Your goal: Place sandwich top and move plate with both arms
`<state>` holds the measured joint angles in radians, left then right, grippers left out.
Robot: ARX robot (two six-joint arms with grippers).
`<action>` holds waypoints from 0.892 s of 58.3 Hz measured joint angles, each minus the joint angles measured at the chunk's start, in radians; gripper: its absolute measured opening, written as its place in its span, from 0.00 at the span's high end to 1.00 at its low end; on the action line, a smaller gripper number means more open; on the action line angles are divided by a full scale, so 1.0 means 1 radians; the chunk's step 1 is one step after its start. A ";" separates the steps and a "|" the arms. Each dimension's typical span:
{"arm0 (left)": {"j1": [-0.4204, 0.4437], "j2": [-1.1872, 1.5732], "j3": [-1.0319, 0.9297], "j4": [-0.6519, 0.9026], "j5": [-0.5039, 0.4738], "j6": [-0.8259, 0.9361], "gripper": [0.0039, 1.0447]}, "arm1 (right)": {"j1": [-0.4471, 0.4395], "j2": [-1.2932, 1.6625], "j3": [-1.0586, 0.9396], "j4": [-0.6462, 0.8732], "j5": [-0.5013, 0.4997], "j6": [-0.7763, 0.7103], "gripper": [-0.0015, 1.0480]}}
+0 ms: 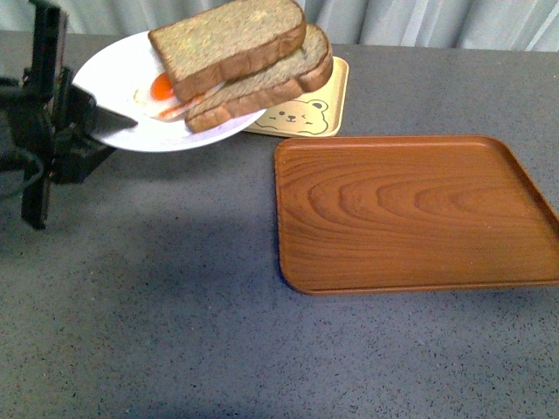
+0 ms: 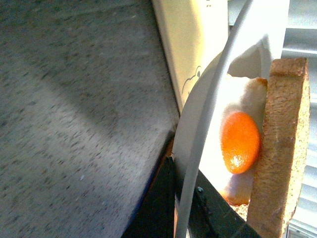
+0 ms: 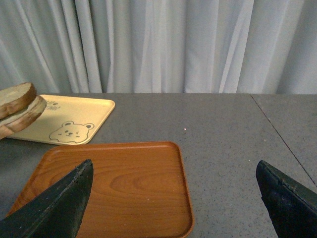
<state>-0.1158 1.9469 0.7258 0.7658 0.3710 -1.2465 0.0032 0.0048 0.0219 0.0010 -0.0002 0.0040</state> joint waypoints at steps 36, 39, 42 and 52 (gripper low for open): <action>-0.108 0.426 0.723 -0.383 -0.068 0.092 0.98 | 0.000 0.000 0.000 0.000 0.000 0.000 0.09; -0.109 0.446 0.752 -0.398 -0.069 0.098 0.98 | 0.000 0.000 0.000 0.000 0.000 0.000 0.09; -0.109 0.465 0.782 -0.418 -0.070 0.107 0.98 | 0.000 0.000 0.000 0.000 0.000 0.000 0.09; -0.106 0.511 0.848 -0.459 -0.071 0.128 0.92 | 0.000 0.000 0.000 0.000 0.000 0.000 0.09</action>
<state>-0.2222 2.4580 1.5734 0.3065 0.3004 -1.1187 0.0032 0.0048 0.0219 0.0010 -0.0002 0.0040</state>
